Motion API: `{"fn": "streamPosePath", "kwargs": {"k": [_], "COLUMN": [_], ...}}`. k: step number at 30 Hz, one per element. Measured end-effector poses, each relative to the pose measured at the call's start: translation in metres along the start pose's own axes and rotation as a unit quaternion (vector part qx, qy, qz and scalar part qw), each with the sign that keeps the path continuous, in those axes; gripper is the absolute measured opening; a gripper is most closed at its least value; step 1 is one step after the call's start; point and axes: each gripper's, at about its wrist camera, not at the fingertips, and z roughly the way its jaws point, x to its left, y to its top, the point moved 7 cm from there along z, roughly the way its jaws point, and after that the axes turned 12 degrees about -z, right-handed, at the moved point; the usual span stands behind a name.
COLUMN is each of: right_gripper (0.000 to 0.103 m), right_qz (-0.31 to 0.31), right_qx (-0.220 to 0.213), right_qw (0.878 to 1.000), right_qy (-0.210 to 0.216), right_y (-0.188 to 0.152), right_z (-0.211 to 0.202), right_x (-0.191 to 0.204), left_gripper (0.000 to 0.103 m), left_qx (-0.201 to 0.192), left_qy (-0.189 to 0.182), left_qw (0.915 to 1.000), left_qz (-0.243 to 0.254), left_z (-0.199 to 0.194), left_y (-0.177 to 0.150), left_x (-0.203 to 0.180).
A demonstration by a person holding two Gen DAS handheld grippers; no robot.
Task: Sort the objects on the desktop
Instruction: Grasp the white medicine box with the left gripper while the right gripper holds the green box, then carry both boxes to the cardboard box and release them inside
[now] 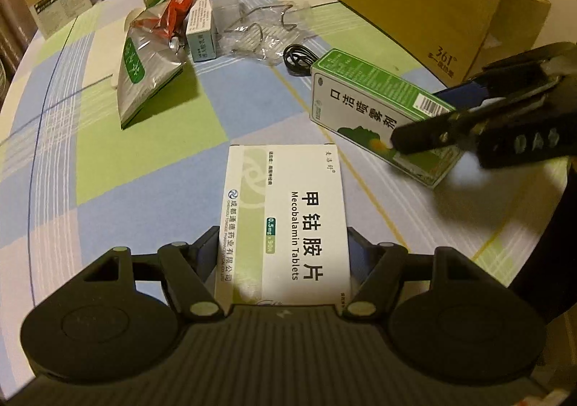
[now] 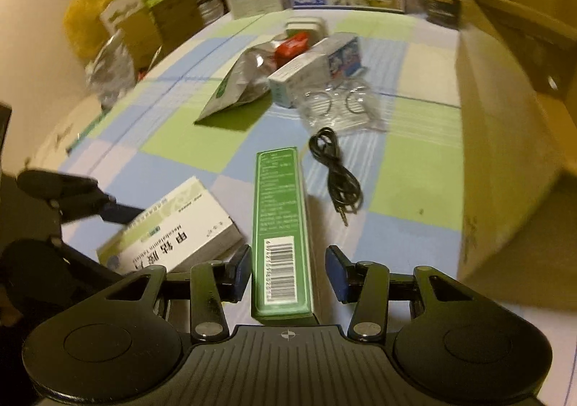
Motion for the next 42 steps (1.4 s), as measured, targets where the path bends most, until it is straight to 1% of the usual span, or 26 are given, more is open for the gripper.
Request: {"fn": "streamPosePath", "kwargs": {"k": [3,6,7,8,13,16,19,24,28,32,34,36,40,42], "right_gripper": [0.043,0.043,0.040,0.029,0.028,0.028,0.028,0.028,0.028,0.028,0.028,0.028,0.028,0.028], "right_qz": [-0.024,-0.029,-0.031,-0.033,-0.027,-0.025,-0.016,-0.003,0.022,0.034,0.040,0.052,0.075,0.082], "right_qx": [0.008,0.009,0.009,0.010,0.007,-0.005,-0.026,-0.073,-0.116,-0.130,-0.131,-0.128,-0.123,-0.120], "right_qw": [1.000,1.000,0.999,0.999,0.999,0.999,0.999,0.995,0.986,0.977,0.974,0.972,0.971,0.970], "right_qy": [-0.007,-0.007,-0.008,-0.009,-0.016,-0.022,-0.038,-0.073,-0.118,-0.164,-0.180,-0.188,-0.193,-0.195], "right_y": [-0.001,0.000,0.000,0.000,0.000,0.000,0.005,0.023,0.040,0.048,0.046,0.045,0.040,0.037], "right_z": [0.009,0.012,0.013,0.014,0.011,-0.001,-0.022,-0.074,-0.126,-0.158,-0.168,-0.172,-0.170,-0.169], "right_x": [0.003,0.004,0.004,0.003,0.001,0.000,-0.004,-0.021,-0.055,-0.101,-0.123,-0.143,-0.180,-0.194], "left_gripper": [0.068,0.068,0.068,0.068,0.067,0.067,0.066,0.067,0.066,0.067,0.067,0.067,0.067,0.067], "left_qx": [0.000,-0.003,-0.003,-0.004,-0.009,-0.016,-0.023,-0.046,-0.073,-0.105,-0.116,-0.125,-0.131,-0.131], "left_qy": [-0.002,-0.002,-0.002,-0.002,-0.001,-0.004,-0.009,-0.017,-0.034,-0.059,-0.075,-0.088,-0.109,-0.115], "left_qw": [1.0000,0.9999,0.9999,1.0000,0.9999,0.9997,0.9994,0.9986,0.9967,0.9926,0.9902,0.9878,0.9844,0.9836], "left_qz": [-0.009,-0.010,-0.010,-0.009,-0.010,-0.018,-0.025,-0.019,-0.007,0.015,0.024,0.032,0.044,0.044], "left_z": [0.002,0.003,0.004,0.004,0.004,-0.001,-0.010,-0.029,-0.048,-0.062,-0.066,-0.067,-0.061,-0.055], "left_y": [0.001,0.003,0.004,0.004,0.003,0.003,0.006,0.023,0.051,0.085,0.103,0.118,0.146,0.155], "left_x": [0.001,0.002,0.002,0.001,0.001,-0.001,-0.004,-0.019,-0.041,-0.071,-0.088,-0.101,-0.147,-0.163]}}
